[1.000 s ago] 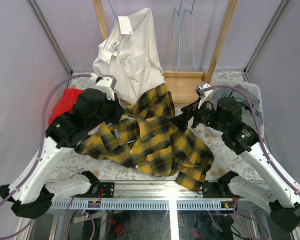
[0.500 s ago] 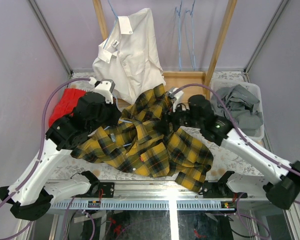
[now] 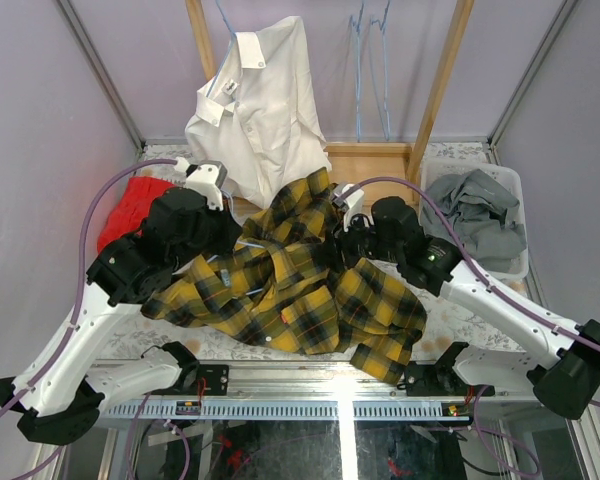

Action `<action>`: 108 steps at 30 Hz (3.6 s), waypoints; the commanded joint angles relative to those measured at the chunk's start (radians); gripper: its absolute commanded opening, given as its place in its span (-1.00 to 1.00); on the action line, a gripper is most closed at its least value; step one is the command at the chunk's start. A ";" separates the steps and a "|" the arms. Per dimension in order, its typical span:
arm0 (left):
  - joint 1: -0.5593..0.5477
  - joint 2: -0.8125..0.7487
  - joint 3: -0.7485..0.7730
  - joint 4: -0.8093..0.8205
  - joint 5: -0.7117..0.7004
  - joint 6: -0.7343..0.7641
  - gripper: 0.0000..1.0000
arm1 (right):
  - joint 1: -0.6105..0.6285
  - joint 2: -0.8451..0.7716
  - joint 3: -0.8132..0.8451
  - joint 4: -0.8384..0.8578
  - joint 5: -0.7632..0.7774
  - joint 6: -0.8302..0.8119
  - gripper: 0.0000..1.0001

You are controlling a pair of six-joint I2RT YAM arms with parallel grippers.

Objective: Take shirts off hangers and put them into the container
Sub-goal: Remove the shirt from the hanger.

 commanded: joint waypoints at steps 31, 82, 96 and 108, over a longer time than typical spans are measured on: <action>0.008 -0.114 -0.035 0.103 -0.054 -0.013 -1.00 | -0.002 -0.040 -0.009 -0.092 0.592 0.020 -1.00; 0.007 -0.114 -0.051 0.135 -0.008 -0.033 -1.00 | -0.002 0.024 0.031 0.111 0.188 0.113 0.70; 0.007 -0.115 -0.050 0.135 0.024 -0.037 -1.00 | -0.003 0.018 -0.029 0.237 0.186 0.146 -0.43; 0.007 -0.118 -0.050 0.121 0.070 0.023 -1.00 | -0.003 -0.059 -0.017 0.089 0.650 0.208 -1.00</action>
